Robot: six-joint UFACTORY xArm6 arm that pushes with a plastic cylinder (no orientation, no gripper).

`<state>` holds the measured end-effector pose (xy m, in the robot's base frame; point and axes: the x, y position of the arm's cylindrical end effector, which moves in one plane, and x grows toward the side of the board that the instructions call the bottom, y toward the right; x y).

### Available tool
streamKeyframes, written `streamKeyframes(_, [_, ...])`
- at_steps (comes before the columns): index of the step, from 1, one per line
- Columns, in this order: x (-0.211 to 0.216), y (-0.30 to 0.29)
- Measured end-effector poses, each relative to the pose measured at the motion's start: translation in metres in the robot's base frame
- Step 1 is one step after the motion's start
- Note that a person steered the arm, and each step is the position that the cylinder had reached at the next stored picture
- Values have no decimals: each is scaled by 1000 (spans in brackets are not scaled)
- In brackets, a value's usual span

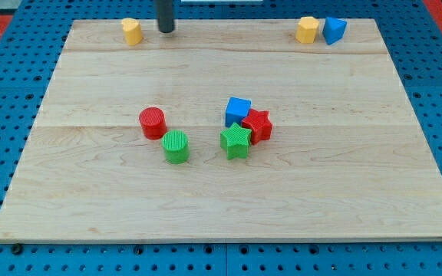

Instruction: Nudge the blue triangle to left

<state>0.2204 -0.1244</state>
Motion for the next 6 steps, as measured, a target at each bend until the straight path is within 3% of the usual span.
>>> streamKeyframes(1, [11,9])
streamKeyframes(3, [110,265])
streamKeyframes(4, [91,405])
streamKeyframes(5, [29,446])
streamKeyframes(6, [-13,431])
